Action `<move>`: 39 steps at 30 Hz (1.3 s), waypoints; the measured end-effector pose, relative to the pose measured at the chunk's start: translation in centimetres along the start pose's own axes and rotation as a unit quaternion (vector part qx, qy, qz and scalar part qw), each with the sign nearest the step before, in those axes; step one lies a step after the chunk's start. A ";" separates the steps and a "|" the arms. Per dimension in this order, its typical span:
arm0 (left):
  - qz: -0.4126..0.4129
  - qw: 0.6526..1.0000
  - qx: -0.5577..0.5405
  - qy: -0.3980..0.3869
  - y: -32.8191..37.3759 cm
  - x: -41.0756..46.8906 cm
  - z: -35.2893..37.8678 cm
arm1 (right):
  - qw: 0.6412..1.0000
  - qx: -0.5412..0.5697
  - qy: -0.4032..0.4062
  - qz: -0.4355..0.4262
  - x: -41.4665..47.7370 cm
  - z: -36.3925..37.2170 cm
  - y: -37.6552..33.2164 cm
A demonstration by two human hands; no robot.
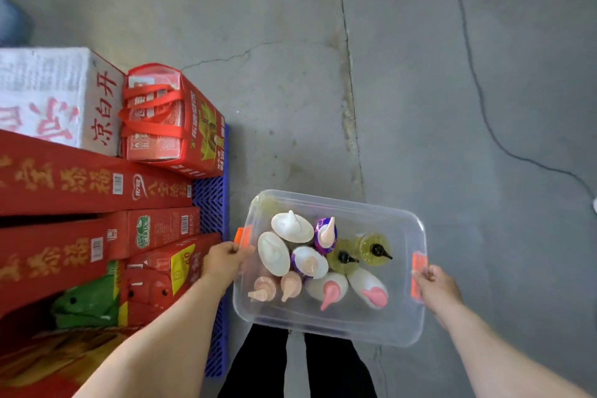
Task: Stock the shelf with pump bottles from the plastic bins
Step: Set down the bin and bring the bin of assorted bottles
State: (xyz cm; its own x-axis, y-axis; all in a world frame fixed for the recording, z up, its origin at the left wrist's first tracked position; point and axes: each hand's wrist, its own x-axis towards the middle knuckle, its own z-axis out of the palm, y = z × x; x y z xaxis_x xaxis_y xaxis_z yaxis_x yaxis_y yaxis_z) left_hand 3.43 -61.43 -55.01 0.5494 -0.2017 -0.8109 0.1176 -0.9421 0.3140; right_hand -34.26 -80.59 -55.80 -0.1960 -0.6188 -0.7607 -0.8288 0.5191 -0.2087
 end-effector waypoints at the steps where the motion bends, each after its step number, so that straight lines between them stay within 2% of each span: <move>1: 0.015 1.000 0.025 0.000 1.4 -1.5 -0.4 | 1.000 0.018 0.007 0.007 -1.4 -1.4 0.5; 6: 0.081 0.990 0.115 0.006 7.8 -8.8 -1.6 | 0.996 0.085 0.030 0.028 -8.1 -7.5 3.4; 11: 0.145 0.971 0.186 -0.028 13.6 -13.1 -1.3 | 0.983 0.158 0.048 0.077 -14.2 -9.9 7.2; 15: 0.199 0.940 0.262 -0.083 18.1 -14.7 0.5 | 0.952 0.258 0.097 0.131 -19.5 -8.6 10.4; 19: 0.250 0.902 0.317 -0.153 21.7 -16.7 3.7 | 0.901 0.370 0.139 0.179 -24.8 -5.9 13.7; 23: 0.304 0.842 0.388 -0.221 22.5 -20.0 8.2 | 0.830 0.456 0.182 0.263 -30.8 -1.1 17.7; 28: 0.378 0.738 0.492 -0.266 19.9 -25.5 14.2 | 0.738 0.534 0.219 0.349 -38.2 5.3 21.7; 31: 0.416 0.668 0.547 -0.285 16.4 -29.7 17.4 | 0.695 0.555 0.239 0.389 -42.6 9.0 24.3; 34: 0.446 0.607 0.582 -0.305 11.6 -33.2 20.8 | 0.671 0.572 0.233 0.410 -46.8 12.5 27.4; 39: 0.466 0.528 0.631 -0.326 1.0 -38.6 25.4 | 0.618 0.579 0.245 0.472 -54.0 18.0 34.2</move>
State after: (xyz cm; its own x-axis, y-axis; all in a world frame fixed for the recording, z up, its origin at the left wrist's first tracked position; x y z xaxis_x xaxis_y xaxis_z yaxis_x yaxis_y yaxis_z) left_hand -38.66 -61.34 -35.94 -0.5678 -0.3976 -0.7207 -0.8227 0.3026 0.4812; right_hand -42.54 -18.85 -32.95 -0.6755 0.3253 -0.6617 0.6520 0.6826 -0.3301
